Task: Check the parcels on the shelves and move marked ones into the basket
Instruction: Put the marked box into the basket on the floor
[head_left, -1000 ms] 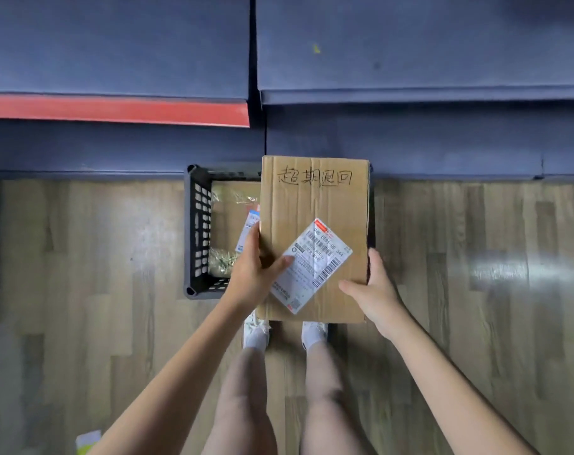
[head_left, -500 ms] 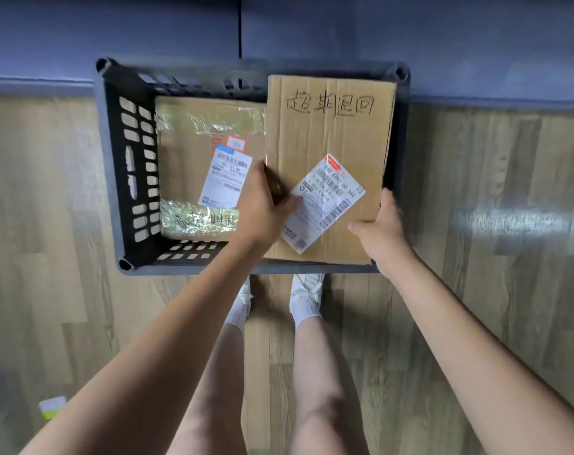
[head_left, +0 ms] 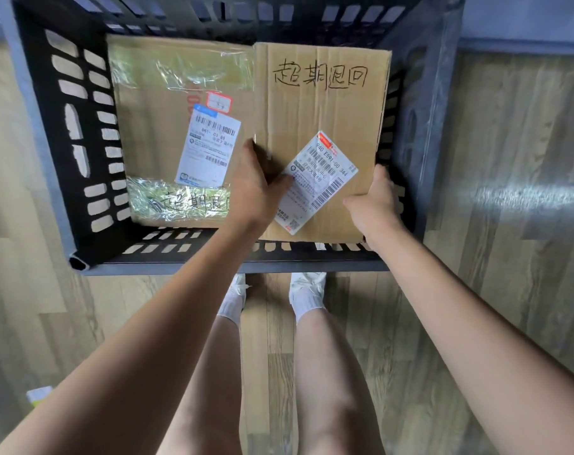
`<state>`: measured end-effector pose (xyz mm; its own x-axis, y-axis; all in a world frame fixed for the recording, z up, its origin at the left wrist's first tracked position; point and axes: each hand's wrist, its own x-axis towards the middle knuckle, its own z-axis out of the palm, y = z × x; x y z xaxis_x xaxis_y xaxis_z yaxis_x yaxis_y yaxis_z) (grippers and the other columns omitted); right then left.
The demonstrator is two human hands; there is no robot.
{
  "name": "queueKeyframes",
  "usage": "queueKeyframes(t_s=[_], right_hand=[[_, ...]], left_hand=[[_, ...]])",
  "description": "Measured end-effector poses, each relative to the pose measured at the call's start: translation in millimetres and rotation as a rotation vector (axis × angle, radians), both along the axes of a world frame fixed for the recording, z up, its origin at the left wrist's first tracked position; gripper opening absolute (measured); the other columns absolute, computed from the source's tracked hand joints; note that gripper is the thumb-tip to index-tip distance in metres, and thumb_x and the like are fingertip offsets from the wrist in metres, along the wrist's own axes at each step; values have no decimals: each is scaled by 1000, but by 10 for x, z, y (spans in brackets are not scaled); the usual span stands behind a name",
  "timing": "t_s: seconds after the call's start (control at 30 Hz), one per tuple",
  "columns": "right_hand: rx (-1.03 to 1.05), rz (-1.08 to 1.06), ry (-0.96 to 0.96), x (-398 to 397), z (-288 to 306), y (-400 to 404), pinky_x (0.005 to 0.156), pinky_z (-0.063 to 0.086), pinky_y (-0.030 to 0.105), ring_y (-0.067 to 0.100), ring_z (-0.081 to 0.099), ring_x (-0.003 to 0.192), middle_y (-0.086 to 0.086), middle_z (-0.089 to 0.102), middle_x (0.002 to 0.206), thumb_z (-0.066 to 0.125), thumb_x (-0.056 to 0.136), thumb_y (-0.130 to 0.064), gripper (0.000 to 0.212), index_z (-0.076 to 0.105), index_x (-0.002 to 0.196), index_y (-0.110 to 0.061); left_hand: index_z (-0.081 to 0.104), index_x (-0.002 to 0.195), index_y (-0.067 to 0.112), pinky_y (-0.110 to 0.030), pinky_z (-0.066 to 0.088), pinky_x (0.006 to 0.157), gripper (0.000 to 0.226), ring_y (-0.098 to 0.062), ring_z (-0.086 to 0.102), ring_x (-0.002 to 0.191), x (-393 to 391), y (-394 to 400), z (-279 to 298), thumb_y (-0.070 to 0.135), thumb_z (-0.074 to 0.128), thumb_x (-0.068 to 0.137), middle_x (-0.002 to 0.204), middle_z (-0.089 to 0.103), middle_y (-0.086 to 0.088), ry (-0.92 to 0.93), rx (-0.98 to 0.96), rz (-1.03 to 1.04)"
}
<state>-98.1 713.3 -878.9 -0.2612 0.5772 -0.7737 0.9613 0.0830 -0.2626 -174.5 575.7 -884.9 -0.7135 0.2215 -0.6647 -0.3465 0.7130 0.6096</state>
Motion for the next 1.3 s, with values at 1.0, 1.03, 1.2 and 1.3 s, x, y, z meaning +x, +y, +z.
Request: queueKeyframes(t_s=[1.0,1.03,1.2,1.3], right_hand=[[-31,114,-31,-328,-454,-102,104,33,30,23,34,134,7,34,148,63,84,-11,84,9,149,-16],[-21,131,4,-341,-368,-106,103,31,28,22,35,134,6,37,146,62,86,-12,80,12,148,-17],[106,314,253,-374,150,-95,95,20,10,17,34,133,0,36,147,60,86,-9,66,28,143,-18],[109,395,351,-439,532,-29,90,15,4,16,32,134,1,34,148,60,85,-8,66,29,142,-17]], left_hand=[[35,136,5,-22,33,92,56,-26,47,120,-112,-232,-167,4,55,84,131,48,-16,70,-80,-149],[36,136,5,-22,33,92,56,-26,47,120,-128,-226,-135,4,55,84,132,49,-16,70,-81,-149],[34,137,8,-33,37,97,58,-30,44,120,-239,-180,157,6,56,83,131,48,-15,133,-76,-233],[33,138,8,-36,37,99,63,-31,44,119,-346,-154,480,4,59,81,131,47,-17,173,-70,-279]])
